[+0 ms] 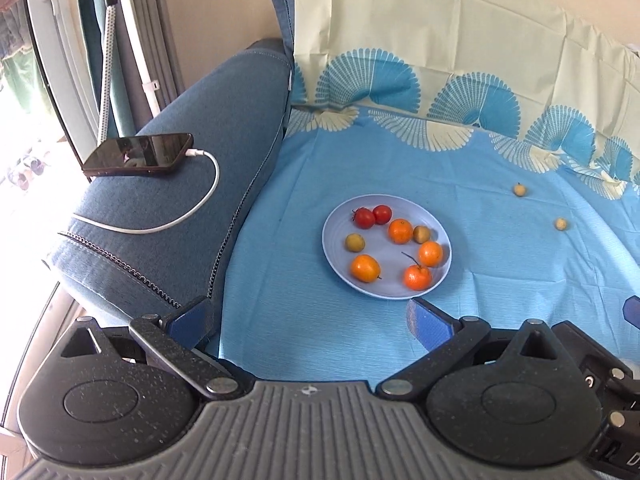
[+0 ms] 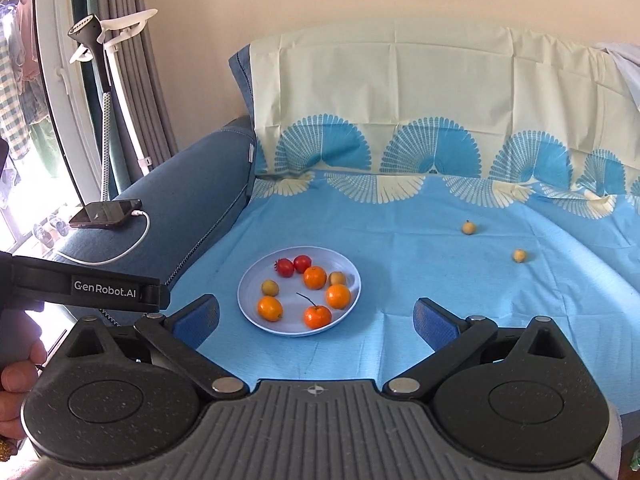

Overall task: Organize fruits
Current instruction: 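Withdraw both open grippers from the plate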

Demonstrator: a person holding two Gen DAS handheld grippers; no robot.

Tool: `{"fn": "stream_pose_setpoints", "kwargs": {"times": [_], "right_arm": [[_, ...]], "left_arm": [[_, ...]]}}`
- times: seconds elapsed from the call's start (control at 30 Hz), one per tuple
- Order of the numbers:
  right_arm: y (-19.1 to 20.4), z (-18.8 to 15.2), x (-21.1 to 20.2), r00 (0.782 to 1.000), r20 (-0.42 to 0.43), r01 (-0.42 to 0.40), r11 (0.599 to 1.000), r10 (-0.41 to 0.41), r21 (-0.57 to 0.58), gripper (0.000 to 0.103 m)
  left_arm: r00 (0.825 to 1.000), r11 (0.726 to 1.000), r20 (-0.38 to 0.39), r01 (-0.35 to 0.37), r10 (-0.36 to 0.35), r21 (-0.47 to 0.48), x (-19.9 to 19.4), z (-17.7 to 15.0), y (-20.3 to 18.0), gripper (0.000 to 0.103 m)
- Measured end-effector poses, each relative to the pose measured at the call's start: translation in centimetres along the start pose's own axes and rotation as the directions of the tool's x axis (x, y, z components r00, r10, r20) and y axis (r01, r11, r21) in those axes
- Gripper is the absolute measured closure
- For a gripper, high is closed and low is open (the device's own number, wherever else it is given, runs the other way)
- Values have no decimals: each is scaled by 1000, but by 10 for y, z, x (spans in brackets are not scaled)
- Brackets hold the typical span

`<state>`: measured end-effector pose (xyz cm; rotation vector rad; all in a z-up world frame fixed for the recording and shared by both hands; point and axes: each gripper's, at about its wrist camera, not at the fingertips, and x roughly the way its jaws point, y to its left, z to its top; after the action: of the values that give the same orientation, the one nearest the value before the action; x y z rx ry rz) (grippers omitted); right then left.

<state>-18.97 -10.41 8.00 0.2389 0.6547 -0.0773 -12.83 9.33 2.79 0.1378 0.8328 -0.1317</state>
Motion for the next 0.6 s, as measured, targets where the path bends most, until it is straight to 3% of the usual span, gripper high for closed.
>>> {"fn": "stream_pose_setpoints", "kwargs": {"times": [0.6], "right_arm": [[5, -2, -9, 1000, 19, 7, 1000, -7, -17, 1]], "left_arm": [[1000, 1000, 6, 0, 0, -1, -6, -2, 3, 0]]}}
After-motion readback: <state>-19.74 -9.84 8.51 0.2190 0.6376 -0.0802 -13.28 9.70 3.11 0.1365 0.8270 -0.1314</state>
